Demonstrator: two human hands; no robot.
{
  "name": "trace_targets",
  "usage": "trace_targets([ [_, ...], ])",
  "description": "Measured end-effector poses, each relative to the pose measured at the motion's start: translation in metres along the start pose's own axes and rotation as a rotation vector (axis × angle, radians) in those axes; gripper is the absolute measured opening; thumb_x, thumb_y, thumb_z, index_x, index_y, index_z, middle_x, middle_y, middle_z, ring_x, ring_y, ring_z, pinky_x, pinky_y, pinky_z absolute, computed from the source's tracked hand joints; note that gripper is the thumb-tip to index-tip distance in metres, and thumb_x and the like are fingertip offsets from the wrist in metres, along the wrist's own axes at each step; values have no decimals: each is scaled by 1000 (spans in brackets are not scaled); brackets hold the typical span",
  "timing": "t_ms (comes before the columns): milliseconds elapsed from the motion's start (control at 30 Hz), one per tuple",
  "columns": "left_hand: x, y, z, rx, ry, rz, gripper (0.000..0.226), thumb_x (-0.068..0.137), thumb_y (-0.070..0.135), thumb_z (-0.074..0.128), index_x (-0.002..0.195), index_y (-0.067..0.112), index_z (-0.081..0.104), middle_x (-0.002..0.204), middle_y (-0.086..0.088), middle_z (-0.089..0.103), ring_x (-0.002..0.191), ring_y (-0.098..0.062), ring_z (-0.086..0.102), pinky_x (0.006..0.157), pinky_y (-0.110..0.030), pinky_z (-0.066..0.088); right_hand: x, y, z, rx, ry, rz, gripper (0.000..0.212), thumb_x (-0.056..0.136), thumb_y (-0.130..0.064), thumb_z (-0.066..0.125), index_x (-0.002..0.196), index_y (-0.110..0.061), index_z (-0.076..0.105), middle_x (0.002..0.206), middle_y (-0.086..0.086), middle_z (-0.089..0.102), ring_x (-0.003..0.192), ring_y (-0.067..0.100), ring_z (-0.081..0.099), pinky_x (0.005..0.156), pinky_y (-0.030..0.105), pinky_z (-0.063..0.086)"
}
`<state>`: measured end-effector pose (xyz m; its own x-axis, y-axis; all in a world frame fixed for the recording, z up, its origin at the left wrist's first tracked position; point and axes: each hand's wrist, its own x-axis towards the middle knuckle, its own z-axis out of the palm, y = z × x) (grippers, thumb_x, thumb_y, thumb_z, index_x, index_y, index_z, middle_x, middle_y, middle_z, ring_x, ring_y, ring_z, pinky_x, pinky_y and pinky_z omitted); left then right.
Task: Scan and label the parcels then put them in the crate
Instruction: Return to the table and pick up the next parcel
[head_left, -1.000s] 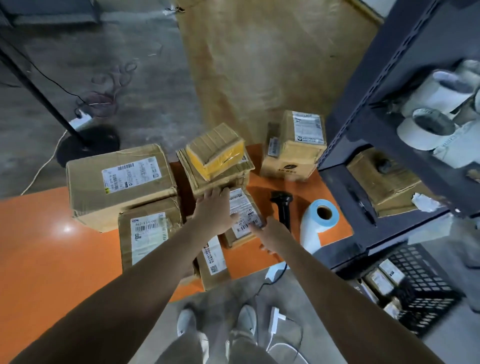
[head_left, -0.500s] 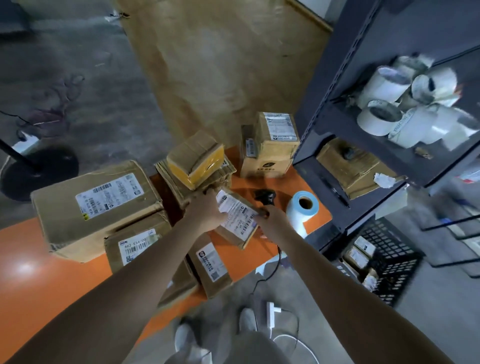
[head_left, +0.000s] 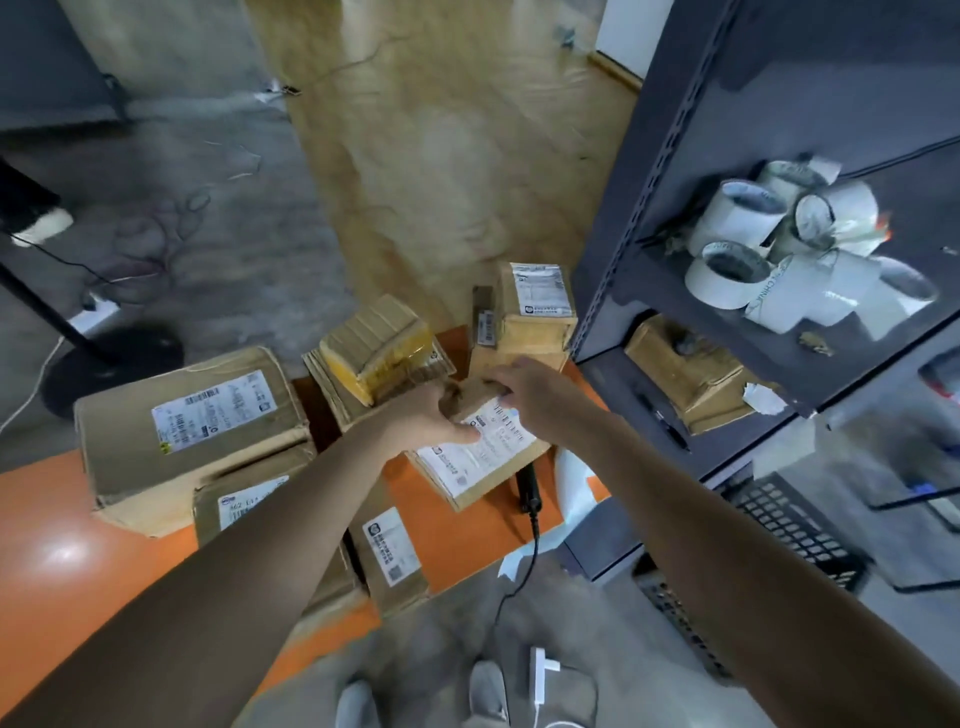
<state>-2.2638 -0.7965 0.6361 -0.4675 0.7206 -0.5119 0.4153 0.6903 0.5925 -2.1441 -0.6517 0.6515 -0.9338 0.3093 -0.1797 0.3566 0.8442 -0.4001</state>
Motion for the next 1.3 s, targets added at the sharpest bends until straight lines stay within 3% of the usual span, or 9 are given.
trace_targets([
  [167,-2,-13,10,-261,-80,-112,91,64,52,85,141,38,38,119,3,62,101,-19,62,71,-35,56,4,7,1,-8,4,-134,35,100,-10,50,130,-24,59,94,1,52,78,12,49,70,31,45],
  [300,-4,-18,22,-399,-18,-184,76,70,44,84,134,31,44,114,4,61,101,-19,60,77,-40,56,0,14,12,80,95,-112,34,102,-21,47,135,-21,54,116,4,63,103,18,57,81,30,43],
  [533,0,-29,39,-469,30,-273,73,77,41,79,138,30,40,126,-3,57,109,-26,57,79,-47,55,-7,49,60,348,282,352,34,105,-22,35,129,-8,54,122,16,57,109,32,55,85,36,45],
  [833,1,-41,43,-525,100,-387,60,81,37,76,128,24,41,118,-3,57,108,-27,57,84,-48,54,5,64,112,566,-123,679,56,104,-44,33,126,3,53,123,24,60,112,39,58,83,35,42],
  [900,-4,-43,43,-551,98,-404,67,80,37,77,133,21,40,119,-5,59,105,-26,59,82,-46,54,5,63,113,638,-116,701,59,103,-48,33,124,3,55,115,23,62,105,37,60,78,33,40],
  [1033,-13,-41,41,-633,125,-418,68,81,33,77,136,20,39,120,-9,61,105,-27,60,80,-45,53,-3,54,95,873,-2,681,49,104,-44,32,104,-1,55,74,11,56,60,25,54,58,35,48],
  [1167,-15,-34,37,-694,143,-371,67,77,36,80,133,21,47,119,-7,65,107,-28,61,81,-48,55,-18,40,47,798,115,601,45,105,-42,32,102,-3,54,71,7,52,59,20,52,42,19,44],
  [1233,-17,-30,35,-741,156,-332,57,78,36,79,126,23,52,117,-5,65,107,-27,61,79,-48,56,-25,35,25,774,196,563,46,104,-45,34,104,-5,55,80,9,56,74,27,58,63,26,53],
  [1300,-19,-24,33,-796,156,-291,49,80,35,77,122,24,53,118,-5,63,105,-24,60,81,-51,56,-34,28,5,773,247,546,44,102,-47,37,111,-8,55,91,8,57,90,31,58,80,37,47],
])
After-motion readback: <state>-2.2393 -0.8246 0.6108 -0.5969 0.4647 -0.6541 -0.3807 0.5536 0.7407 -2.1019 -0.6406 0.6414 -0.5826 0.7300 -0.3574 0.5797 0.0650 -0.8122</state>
